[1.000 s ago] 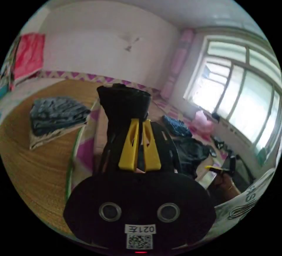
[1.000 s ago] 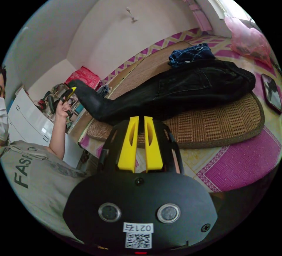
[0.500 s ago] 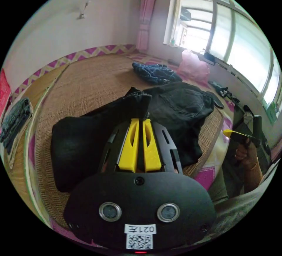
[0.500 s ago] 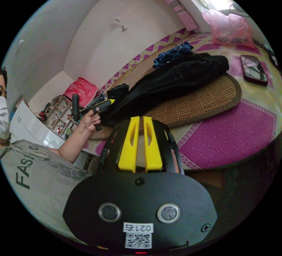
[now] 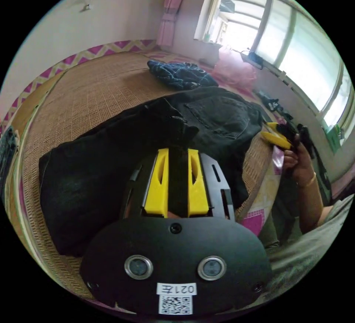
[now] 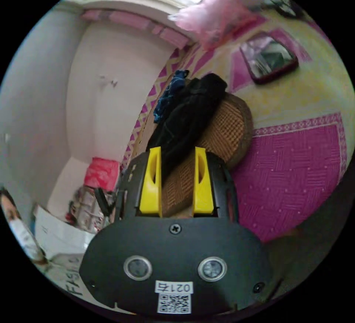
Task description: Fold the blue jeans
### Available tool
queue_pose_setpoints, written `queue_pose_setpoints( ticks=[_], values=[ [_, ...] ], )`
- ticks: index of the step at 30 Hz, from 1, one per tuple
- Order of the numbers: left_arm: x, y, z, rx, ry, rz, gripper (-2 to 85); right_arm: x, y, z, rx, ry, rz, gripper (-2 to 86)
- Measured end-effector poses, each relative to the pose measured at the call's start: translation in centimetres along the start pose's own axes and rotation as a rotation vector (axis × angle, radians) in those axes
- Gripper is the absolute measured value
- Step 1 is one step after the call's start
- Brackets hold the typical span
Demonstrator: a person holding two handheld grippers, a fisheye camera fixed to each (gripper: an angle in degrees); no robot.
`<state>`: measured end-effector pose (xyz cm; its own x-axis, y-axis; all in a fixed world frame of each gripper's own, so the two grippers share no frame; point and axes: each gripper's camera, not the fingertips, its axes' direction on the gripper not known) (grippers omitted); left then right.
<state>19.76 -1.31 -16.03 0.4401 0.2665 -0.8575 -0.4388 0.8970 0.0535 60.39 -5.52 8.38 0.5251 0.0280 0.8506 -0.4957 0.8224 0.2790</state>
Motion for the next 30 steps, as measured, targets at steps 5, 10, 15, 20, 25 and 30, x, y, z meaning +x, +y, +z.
queue_pose_setpoints(
  ticks=[5,10,15,20,25,30],
  values=[
    [-0.6,1.6,-3.8,0.153,0.022,0.014,9.2,1.2,-1.9,2.4,0.087,-0.111,0.173,13.7],
    [-1.9,3.7,-6.9,0.193,0.021,0.01,7.9,0.1,-2.9,6.4,0.106,-0.053,0.185,11.0],
    [-4.1,6.8,-9.7,0.2,0.032,-0.015,6.6,-2.8,-2.1,9.3,0.107,-0.004,0.183,7.8],
    [-8.0,11.2,-13.6,0.235,0.032,-0.079,5.3,-21.3,2.4,11.8,0.144,0.189,-0.341,5.9],
    [-11.4,14.4,-16.5,0.27,0.024,-0.14,4.3,-39.5,16.6,22.4,0.081,0.398,-0.986,5.8],
    [-14.4,17.0,-18.5,0.304,0.003,-0.209,3.6,-43.7,36.9,36.9,-0.091,0.556,-1.58,5.6]
  ],
)
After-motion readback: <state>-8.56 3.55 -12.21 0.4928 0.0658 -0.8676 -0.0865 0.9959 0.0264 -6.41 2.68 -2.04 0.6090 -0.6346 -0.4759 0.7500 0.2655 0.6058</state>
